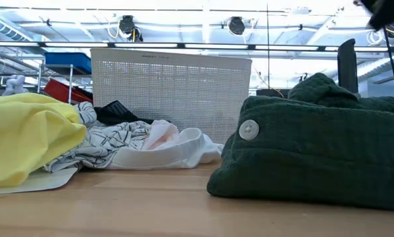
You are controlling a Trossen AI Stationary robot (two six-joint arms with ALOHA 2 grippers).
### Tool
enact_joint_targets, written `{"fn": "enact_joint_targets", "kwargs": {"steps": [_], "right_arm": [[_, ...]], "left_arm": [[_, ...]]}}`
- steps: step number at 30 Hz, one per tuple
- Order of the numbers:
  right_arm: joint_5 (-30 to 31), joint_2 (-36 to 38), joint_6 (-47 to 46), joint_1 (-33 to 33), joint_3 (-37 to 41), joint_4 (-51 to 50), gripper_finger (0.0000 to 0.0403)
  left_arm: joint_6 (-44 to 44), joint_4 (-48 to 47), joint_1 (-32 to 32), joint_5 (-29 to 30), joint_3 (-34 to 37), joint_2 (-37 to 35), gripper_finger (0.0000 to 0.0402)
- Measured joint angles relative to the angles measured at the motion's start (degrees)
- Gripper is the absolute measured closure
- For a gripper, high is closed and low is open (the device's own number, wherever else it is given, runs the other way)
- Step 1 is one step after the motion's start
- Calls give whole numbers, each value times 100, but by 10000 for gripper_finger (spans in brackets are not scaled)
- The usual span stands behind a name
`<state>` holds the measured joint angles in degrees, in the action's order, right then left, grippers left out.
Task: Fold laundry
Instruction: Fold the green polo shirt
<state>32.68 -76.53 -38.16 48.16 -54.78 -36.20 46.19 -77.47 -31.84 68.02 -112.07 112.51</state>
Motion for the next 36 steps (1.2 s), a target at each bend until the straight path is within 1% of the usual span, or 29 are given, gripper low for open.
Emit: {"fn": "enact_joint_targets", "kwargs": {"steps": [2,3,7,12,16,19,21,23,24,25,26,27,28,30,31,32,33,34,36], "right_arm": [[-524,-78,286,-404,1,-25,195],[-691,-115,450,-591,8,-43,195],[-1367,-192,1015,-1326,11,-35,195],[-2135,-307,1383,-2026,11,19,195],[-2577,-523,1539,-2364,11,156,195],[-2865,-762,1542,-2459,11,224,195],[-2890,-874,1543,-2447,11,251,195],[-2879,-949,1544,-2441,11,317,195],[-2869,-964,1540,-2446,11,356,195],[-2867,-968,1540,-2448,11,392,195],[-2860,-968,1533,-2448,-3,388,195],[-2855,-962,1533,-2448,-30,384,195],[-2859,-950,1532,-2444,-75,346,195],[-2875,-916,1531,-2431,-195,289,195],[-2888,-906,1530,-2410,-266,286,195],[-2951,-904,1531,-2392,-324,301,195],[-3003,-903,1530,-2361,-362,299,195],[-3054,-903,1518,-2317,-376,296,195],[-3208,-912,1496,-2213,-379,239,195]], "left_arm": [[5,19,-55,155,0,-9,249],[15,18,-70,177,0,-9,249],[148,-140,-100,105,84,-15,249],[454,-1211,-116,-112,515,-202,249],[238,-1208,-76,-250,1142,-821,250],[95,-1162,6,-321,1794,-1521,250],[-115,-820,69,-343,2302,-2077,250],[-623,-172,152,-527,2867,-2654,250],[-996,370,209,-666,3169,-2950,250],[-1491,976,287,-911,3468,-3238,250],[-2058,1671,381,-1295,3779,-3528,250],[-2633,2456,498,-1771,4122,-3795,250],[-3172,3333,616,-2375,4467,-4036,250],[-4028,4899,868,-3796,5138,-4406,250],[-4279,5627,972,-4395,5458,-4521,250],[-4436,6257,1055,-4868,5739,-4603,250],[-4513,6783,1113,-5191,5998,-4654,250],[-4527,7151,1144,-5353,6219,-4680,250],[-4494,7629,1159,-5435,6537,-4686,250]]}}
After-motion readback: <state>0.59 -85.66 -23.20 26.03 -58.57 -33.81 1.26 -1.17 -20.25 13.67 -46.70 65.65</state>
